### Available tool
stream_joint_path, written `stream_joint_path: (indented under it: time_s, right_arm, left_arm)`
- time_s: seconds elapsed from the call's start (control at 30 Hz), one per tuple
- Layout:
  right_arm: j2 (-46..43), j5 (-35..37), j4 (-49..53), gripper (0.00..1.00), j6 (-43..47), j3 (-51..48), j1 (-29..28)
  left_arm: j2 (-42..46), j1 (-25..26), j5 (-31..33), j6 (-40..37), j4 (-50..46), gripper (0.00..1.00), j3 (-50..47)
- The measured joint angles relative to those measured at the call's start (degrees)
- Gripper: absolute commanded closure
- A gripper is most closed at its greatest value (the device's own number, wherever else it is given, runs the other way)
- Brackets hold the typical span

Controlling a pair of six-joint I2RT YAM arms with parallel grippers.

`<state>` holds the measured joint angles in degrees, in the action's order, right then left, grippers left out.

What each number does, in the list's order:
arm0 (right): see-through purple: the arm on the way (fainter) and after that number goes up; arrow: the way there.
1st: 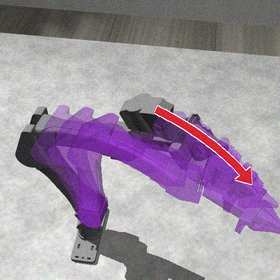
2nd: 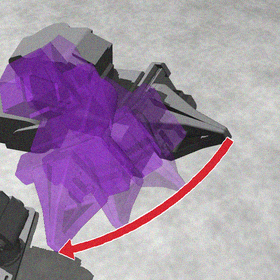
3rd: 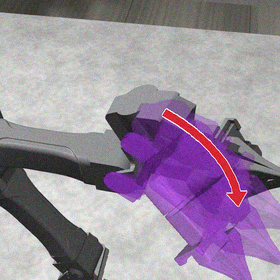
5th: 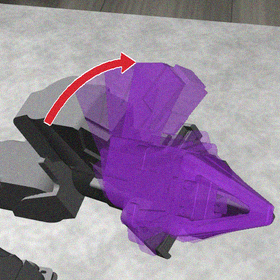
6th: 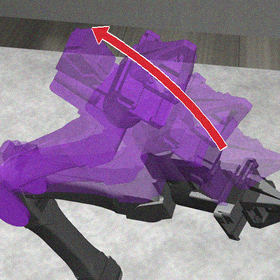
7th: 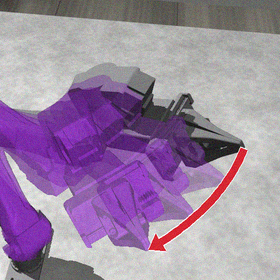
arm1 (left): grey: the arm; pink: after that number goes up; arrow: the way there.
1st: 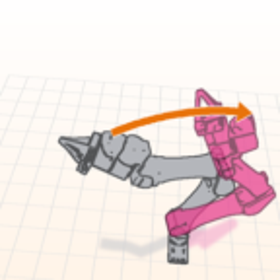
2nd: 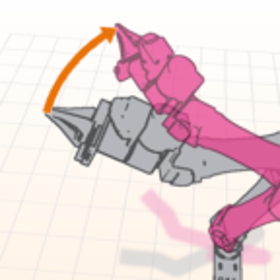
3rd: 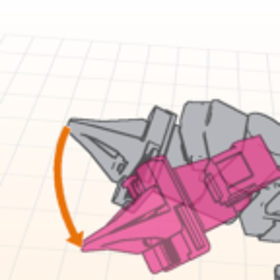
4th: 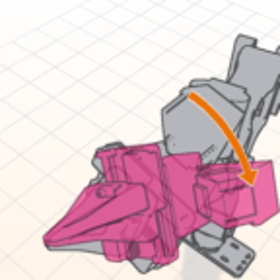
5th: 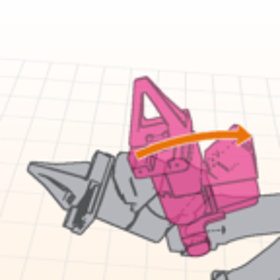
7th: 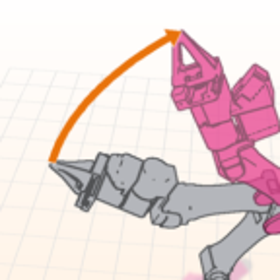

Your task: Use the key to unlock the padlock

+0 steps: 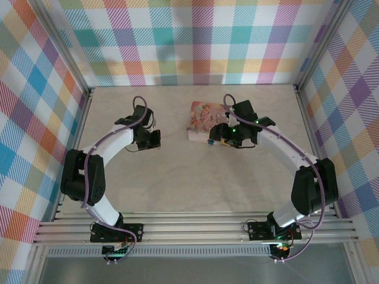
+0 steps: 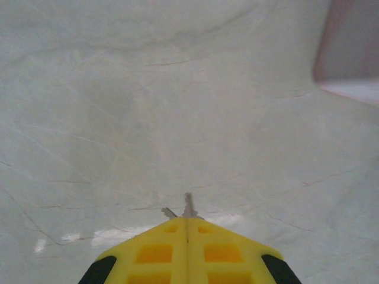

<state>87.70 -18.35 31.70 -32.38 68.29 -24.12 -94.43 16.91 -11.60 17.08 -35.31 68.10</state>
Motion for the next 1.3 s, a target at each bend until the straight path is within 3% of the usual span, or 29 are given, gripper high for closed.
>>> stream_joint_path:
  time_s: [0.17,0.23,0.33,0.4,0.5,0.8,0.97,1.3]
  right_arm:
    - [-0.9,-6.1,-7.4,0.43,-2.4,-4.5,0.0]
    - [-1.9,-8.1,-10.9,0.63,-2.0,-6.0,-0.3]
    - [-3.4,-11.2,-17.3,0.72,-1.1,-8.0,-0.7]
    - [-3.9,-13.5,-22.7,0.71,-0.5,-9.5,-0.8]
    - [-3.9,-16.0,-29.8,0.61,1.4,-11.4,-1.4]
    - [-3.8,-20.0,-42.2,0.58,12.5,-11.7,-3.8]
    - [-3.3,-20.8,-45.7,0.5,20.2,-11.7,-5.5]
    - [-0.3,-21.2,-46.5,0.51,27.6,-9.9,-6.4]
  left_arm:
    - [2.5,0.9,-3.1,1.5,-0.5,1.0,1.1]
    - [3.1,1.4,-4.9,2.7,-0.8,1.0,3.3]
    - [3.7,2.3,-7.7,4.1,-1.4,1.0,8.1]
    - [4.2,2.8,-9.8,4.8,-1.6,1.0,10.8]
    - [5.1,3.4,-13.4,6.1,-1.8,1.0,14.4]
    - [5.2,5.4,-22.9,7.4,-3.7,1.0,21.8]
    - [5.0,6.7,-26.0,7.7,-4.0,1.0,24.8]
    - [3.3,7.6,-28.8,7.8,-5.3,1.0,27.5]
